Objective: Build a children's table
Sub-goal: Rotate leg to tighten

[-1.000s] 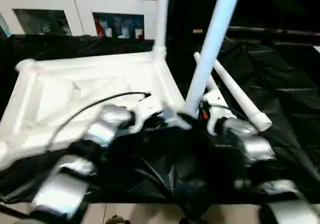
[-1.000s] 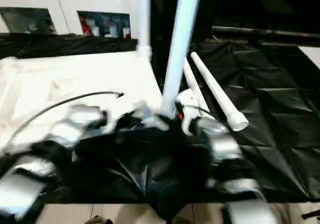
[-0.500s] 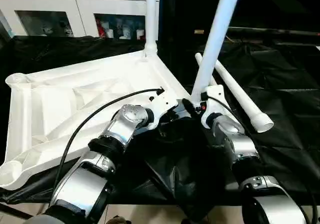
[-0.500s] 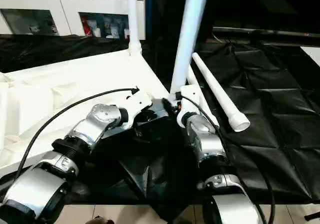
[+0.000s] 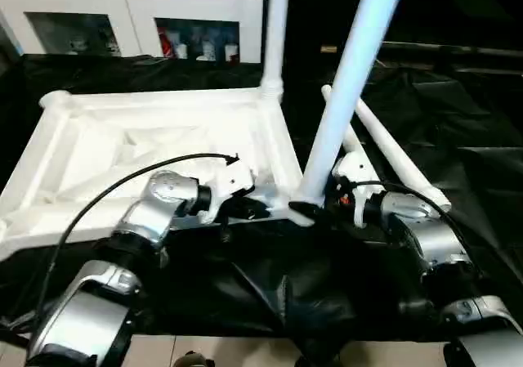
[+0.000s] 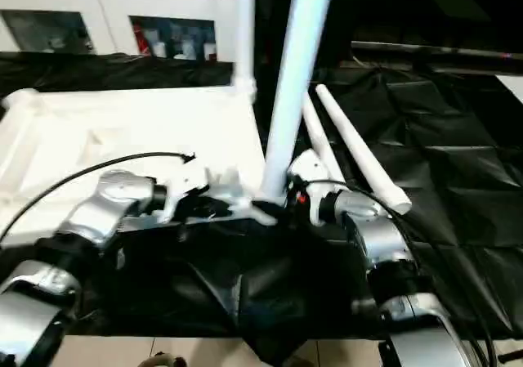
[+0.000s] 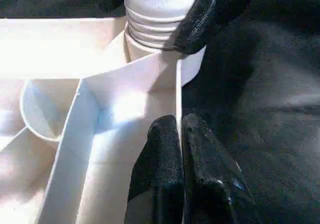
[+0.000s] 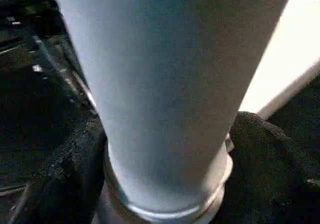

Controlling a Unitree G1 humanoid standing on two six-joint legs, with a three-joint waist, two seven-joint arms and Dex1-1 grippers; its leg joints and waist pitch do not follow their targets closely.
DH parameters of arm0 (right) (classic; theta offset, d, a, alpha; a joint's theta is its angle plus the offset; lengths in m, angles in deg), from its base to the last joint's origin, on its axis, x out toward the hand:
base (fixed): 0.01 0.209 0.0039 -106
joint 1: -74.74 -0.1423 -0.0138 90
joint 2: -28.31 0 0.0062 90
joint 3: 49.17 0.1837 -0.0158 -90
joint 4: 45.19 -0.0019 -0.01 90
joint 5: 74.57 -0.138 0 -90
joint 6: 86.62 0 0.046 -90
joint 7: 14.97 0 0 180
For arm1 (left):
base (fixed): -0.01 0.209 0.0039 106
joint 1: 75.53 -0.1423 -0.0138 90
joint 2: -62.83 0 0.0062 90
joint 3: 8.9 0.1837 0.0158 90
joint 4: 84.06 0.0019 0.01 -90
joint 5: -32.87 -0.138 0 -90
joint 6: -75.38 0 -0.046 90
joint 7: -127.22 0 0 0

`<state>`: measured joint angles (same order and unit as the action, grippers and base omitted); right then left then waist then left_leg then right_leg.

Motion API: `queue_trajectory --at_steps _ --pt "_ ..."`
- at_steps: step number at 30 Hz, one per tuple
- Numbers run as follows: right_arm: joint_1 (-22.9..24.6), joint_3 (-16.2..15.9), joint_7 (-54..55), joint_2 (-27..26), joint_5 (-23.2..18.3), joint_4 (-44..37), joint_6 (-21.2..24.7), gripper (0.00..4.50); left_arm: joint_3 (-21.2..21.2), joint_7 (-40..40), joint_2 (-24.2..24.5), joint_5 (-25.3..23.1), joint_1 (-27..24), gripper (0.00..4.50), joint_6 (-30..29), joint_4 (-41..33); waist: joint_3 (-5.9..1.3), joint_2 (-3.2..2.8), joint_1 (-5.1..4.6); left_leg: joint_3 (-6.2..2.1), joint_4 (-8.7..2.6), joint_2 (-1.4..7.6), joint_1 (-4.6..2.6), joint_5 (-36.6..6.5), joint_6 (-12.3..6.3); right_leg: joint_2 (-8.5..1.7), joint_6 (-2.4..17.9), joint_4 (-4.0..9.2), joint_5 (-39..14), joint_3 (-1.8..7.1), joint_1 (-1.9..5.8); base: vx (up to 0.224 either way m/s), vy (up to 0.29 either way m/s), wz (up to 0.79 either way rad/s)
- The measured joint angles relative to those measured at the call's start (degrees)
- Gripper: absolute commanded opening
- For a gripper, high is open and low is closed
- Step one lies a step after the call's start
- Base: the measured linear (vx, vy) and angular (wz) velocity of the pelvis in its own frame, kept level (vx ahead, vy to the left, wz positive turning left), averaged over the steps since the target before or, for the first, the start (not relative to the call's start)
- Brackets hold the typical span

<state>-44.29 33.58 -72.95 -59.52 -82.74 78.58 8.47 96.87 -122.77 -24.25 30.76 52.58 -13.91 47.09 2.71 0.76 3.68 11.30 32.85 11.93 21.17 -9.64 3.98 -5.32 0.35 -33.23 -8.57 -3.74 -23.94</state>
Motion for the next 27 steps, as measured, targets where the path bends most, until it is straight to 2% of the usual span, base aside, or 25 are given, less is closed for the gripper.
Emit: queue_trajectory --at_steps 2,4,11,15,17,20,23,25,27 --pt "0.3 0.0 -1.5 0.5 -0.6 -1.2 0.4 3.56 0.0 -1.0 0.5 0.2 -0.1 0.00 0.2 -0.1 0.00 0.01 0.03 0.00 0.00 0.00 0.00 0.0 0.00 0.00 0.0 0.00 0.0 0.01 0.00 0.000 0.000 0.00" --pt "0.5 -0.1 -2.5 0.8 -0.7 -2.0 0.6 3.56 0.0 -1.1 0.8 0.2 -0.1 0.00 0.6 0.0 0.03 0.05 0.00 0.00 0.00 0.01 -0.01 0.0 0.00 0.01 0.0 -0.02 0.0 -0.01 0.00 0.000 0.000 0.00" --pt "0.8 -0.7 -2.6 0.7 -0.8 -2.3 0.9 2.88 0.0 -1.1 1.1 0.2 -0.2 0.00 0.6 0.0 0.03 0.07 -0.12 -0.01 0.00 0.01 -0.02 0.0 0.00 0.01 0.0 -0.02 0.0 -0.01 0.00 0.000 0.000 0.00" --pt "1.7 -0.7 -1.2 0.4 -0.6 -3.4 1.2 2.75 0.0 -0.2 0.9 -0.1 -0.3 0.00 0.8 0.2 0.03 0.07 -0.11 -0.01 0.00 0.01 -0.03 0.0 0.00 0.01 0.0 -0.03 0.0 -0.01 0.01 0.000 0.000 0.00" --pt "1.7 -0.3 3.1 -0.8 0.3 -3.2 1.9 2.73 0.0 3.0 0.1 -1.1 0.1 0.00 1.0 1.0 -0.02 0.16 -0.18 -0.03 0.02 0.01 -0.10 0.0 0.01 0.01 0.0 -0.06 0.0 0.00 0.06 0.000 0.000 0.00" --pt "0.1 2.3 13.6 -4.6 1.5 -0.5 3.5 2.72 -0.1 10.4 -2.8 -2.7 2.2 0.00 -0.6 4.0 -0.14 0.37 -0.44 -0.09 0.14 0.00 -0.21 0.0 0.02 0.01 -0.1 -0.08 -0.1 0.05 0.15 0.000 0.000 0.00" --pt "-3.2 6.8 28.6 -9.8 1.8 5.0 4.4 2.72 -0.7 21.6 -8.8 -4.1 5.6 0.00 -5.9 8.1 -0.19 0.43 -0.70 -0.14 0.40 -0.03 -0.20 0.0 0.02 -0.01 -0.3 -0.05 -0.2 0.13 0.21 0.000 0.000 0.00" --pt "-5.1 8.7 36.0 -11.7 1.8 7.7 4.5 2.72 -1.3 27.1 -12.5 -4.3 7.0 0.00 -8.9 9.7 -0.20 0.41 -0.76 -0.12 0.48 -0.09 -0.20 0.0 0.01 -0.06 -0.3 0.10 -0.2 0.18 0.32 0.000 0.000 0.00" --pt "-5.5 9.3 38.6 -12.5 1.5 8.6 4.3 2.72 -1.4 29.2 -14.0 -4.3 7.2 0.00 -10.0 9.8 -0.22 0.42 -0.78 -0.12 0.48 -0.13 -0.21 0.0 -0.02 -0.06 -0.3 0.16 -0.2 0.21 0.41 0.000 0.000 0.00"
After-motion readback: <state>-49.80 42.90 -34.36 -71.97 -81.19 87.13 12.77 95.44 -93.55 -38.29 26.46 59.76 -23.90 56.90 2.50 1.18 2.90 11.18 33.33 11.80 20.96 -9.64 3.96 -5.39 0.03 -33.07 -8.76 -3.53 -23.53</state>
